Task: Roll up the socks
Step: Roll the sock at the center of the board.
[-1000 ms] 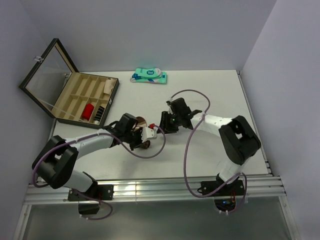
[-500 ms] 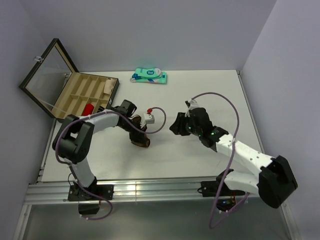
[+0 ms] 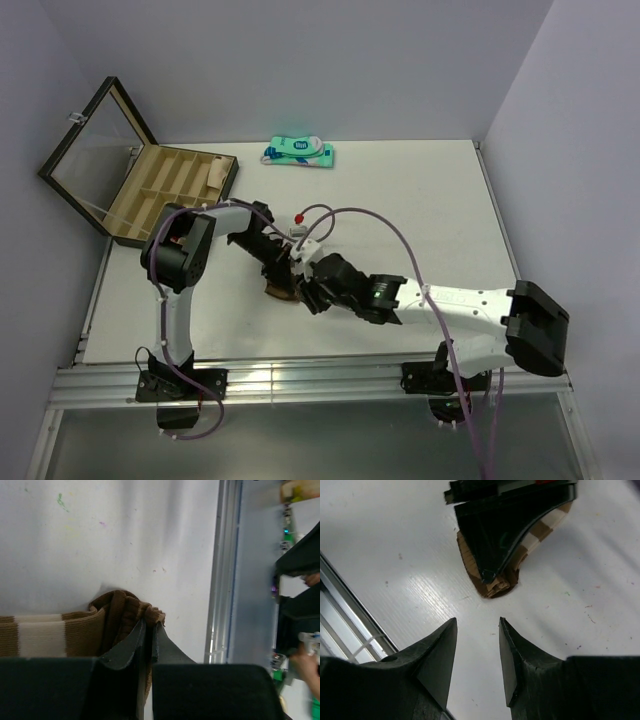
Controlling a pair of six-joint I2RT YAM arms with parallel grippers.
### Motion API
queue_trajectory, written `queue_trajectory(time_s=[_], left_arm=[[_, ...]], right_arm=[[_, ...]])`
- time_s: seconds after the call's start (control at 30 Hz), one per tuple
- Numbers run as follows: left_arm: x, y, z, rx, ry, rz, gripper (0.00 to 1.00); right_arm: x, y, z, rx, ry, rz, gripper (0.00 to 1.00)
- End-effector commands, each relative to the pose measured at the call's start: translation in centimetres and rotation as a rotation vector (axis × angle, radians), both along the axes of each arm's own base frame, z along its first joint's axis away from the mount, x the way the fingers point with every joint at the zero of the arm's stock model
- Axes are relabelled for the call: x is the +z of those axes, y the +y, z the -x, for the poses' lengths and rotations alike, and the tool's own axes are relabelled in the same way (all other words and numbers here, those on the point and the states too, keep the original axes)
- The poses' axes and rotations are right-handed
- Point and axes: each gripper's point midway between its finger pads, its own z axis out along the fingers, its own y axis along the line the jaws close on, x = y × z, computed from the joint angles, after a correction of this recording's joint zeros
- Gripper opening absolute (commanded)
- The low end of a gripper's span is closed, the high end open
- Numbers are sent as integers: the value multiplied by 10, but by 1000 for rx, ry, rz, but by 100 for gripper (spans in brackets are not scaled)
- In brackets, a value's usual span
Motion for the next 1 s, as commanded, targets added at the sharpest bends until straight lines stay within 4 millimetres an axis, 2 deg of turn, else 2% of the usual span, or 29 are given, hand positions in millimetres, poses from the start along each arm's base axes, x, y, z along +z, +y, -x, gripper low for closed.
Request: queue_trajectory(time_s=[0.0, 0.03, 0.17, 0.2, 0.27, 0.3, 0.37, 0.4, 0.53, 0.83, 0.97], left_arm=[[-1, 12, 18, -71, 104, 7, 0], [0, 14, 22, -79, 166, -3, 0], [-4, 18, 26, -83, 196, -9, 0], [-4, 18, 26, -83, 195, -3, 0], [-5, 20, 28, -81, 210, -14, 0], [-5, 21, 29, -90, 213, -10, 0], [-8, 24, 33, -97, 253, -26, 0], [-9, 24, 35, -104, 255, -25, 0], [-13, 26, 38, -106, 284, -37, 1], [-21, 28, 39, -106, 323, -66, 0], [-21, 29, 39, -106, 324, -73, 0]], right_arm=[[11, 13, -8, 42, -114, 92, 47], [9, 15, -8, 50, -116, 113, 47], [-5, 36, -5, 107, -120, 200, 47], [-16, 41, 0, 128, -114, 232, 47], [-21, 50, 2, 150, -124, 259, 47], [-33, 54, 5, 165, -115, 289, 47], [-35, 61, 4, 185, -136, 315, 47], [-43, 63, 6, 200, -136, 339, 47], [-47, 77, 12, 234, -150, 354, 48], [-51, 91, 22, 281, -186, 388, 50], [-60, 93, 22, 294, -191, 440, 50]])
